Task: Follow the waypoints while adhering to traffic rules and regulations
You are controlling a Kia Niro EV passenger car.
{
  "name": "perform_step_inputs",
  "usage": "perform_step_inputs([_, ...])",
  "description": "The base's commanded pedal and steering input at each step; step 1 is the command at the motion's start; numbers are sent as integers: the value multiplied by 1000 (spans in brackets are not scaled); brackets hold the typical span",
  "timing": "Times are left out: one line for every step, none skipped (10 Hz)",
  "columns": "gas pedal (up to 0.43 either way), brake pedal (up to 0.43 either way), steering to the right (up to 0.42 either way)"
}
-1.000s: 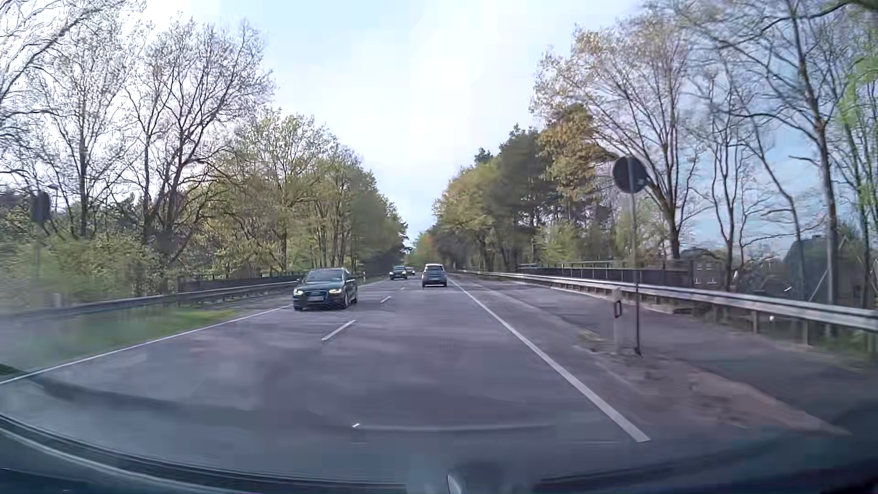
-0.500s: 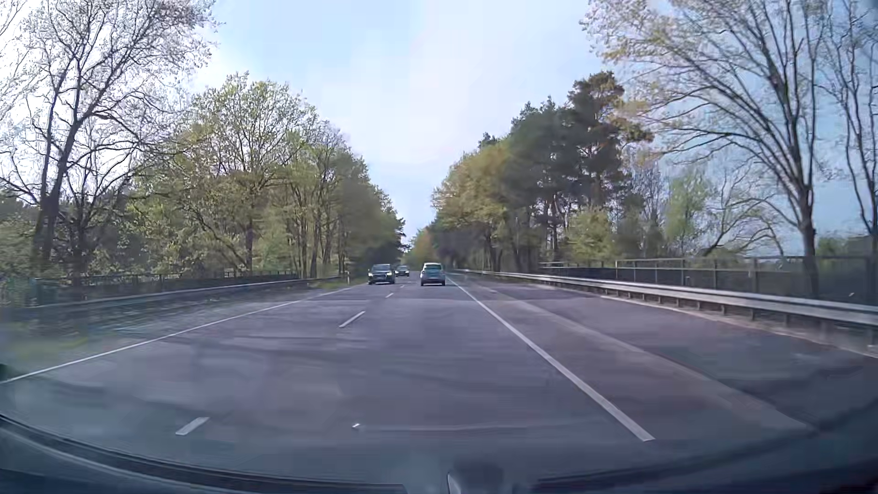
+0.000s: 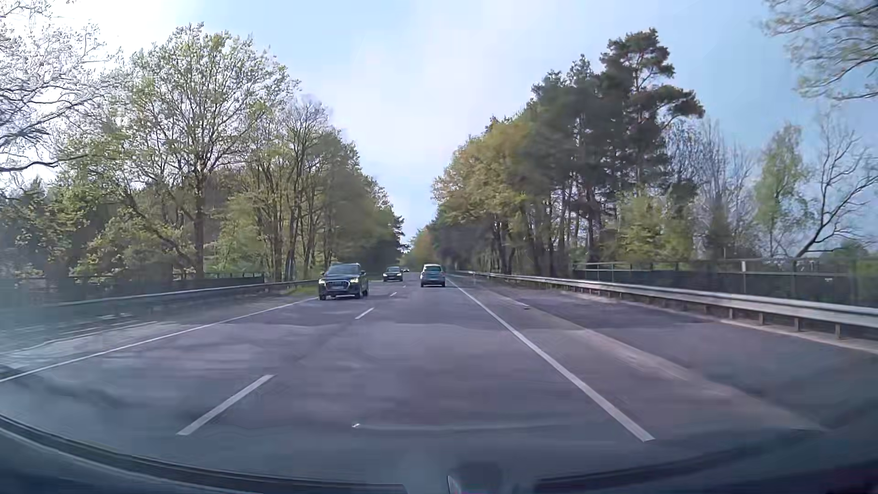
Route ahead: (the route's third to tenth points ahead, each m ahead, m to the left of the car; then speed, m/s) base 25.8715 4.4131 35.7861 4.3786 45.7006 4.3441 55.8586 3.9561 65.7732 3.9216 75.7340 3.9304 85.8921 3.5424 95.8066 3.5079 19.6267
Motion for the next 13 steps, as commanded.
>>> perform_step_inputs([98, 0, -4])
perform_step_inputs([98, 0, -5])
perform_step_inputs([98, 0, -5])
perform_step_inputs([98, 0, -4])
perform_step_inputs([98, 0, -5])
perform_step_inputs([98, 0, -5])
perform_step_inputs([98, 0, -5])
perform_step_inputs([98, 0, -5])
perform_step_inputs([98, 0, -5])
perform_step_inputs([98, 0, -5])
perform_step_inputs([98, 0, -5])
perform_step_inputs([98, 0, -5])
perform_step_inputs([98, 0, -5])
